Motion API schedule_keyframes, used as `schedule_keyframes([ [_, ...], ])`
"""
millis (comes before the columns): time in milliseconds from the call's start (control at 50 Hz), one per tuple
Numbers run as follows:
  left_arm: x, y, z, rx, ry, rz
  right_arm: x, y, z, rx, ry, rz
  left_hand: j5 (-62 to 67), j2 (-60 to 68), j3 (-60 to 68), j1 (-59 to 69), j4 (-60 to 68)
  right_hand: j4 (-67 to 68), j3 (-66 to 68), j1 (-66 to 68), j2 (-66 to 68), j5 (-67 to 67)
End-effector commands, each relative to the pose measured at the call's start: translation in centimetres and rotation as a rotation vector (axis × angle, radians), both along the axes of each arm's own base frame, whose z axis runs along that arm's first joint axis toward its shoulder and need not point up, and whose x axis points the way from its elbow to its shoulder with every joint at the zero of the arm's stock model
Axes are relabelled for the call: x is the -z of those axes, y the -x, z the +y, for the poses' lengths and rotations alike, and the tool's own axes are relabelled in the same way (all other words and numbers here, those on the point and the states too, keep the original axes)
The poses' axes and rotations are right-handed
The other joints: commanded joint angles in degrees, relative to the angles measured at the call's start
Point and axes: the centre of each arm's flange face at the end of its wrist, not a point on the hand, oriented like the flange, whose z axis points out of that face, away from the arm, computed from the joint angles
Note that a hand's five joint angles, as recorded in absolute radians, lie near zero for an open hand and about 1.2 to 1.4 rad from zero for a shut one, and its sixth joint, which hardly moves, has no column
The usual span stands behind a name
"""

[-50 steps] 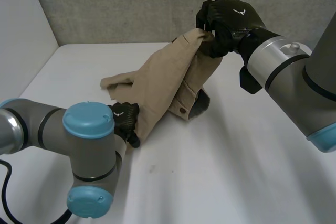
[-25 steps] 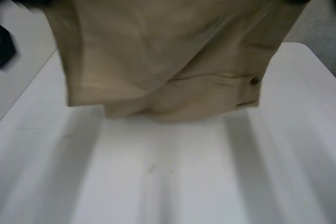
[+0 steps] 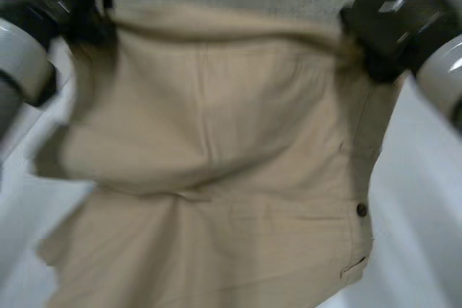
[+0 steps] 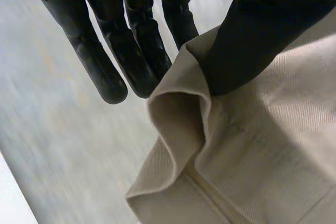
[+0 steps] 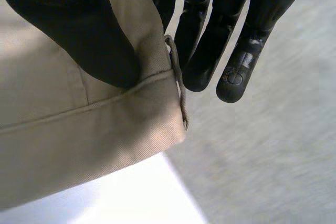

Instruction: Fold the shorts.

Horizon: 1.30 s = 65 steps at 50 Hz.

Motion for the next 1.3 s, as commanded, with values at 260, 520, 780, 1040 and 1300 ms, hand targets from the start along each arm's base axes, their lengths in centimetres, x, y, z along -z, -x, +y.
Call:
schedule_keyframes([
  [260,13.8,5.8,-13.7,-0.049,0.051,-0.154,13.0,-5.6,-12.5,0.051,0.083,-0.036,15.1,11.4,11.7,13.7,11.5,11.7,11.6,23.9,12.6,13.3],
  [520,13.3,6.9,-16.3,-0.110,0.277,-0.086,14.5,-6.6,-15.5,0.068,0.255,-0.044,-54.9,-58.6,-58.2,-56.2,-58.4,-58.3,-58.4,-46.1,-57.4,-56.7],
  [780,12.1,4.6,-12.8,-0.129,0.222,-0.106,10.3,-2.7,-11.4,0.113,0.164,-0.165,-54.7,-58.4,-58.1,-56.1,-58.3,-58.3,-58.4,-46.1,-57.4,-56.7],
  [1040,13.7,0.7,-2.2,-0.067,-0.049,-0.237,13.7,1.2,-4.8,0.035,-0.288,-0.035,-52.0,-55.7,-55.4,-53.4,-55.6,-58.3,-58.4,-46.1,-57.4,-56.7],
  [1300,16.2,-1.7,6.5,0.098,-0.413,-0.257,18.2,2.7,-0.2,-0.125,-0.553,-0.075,-37.4,-41.1,-40.8,-38.8,-40.9,-33.3,-33.5,-21.1,-32.4,-31.8],
])
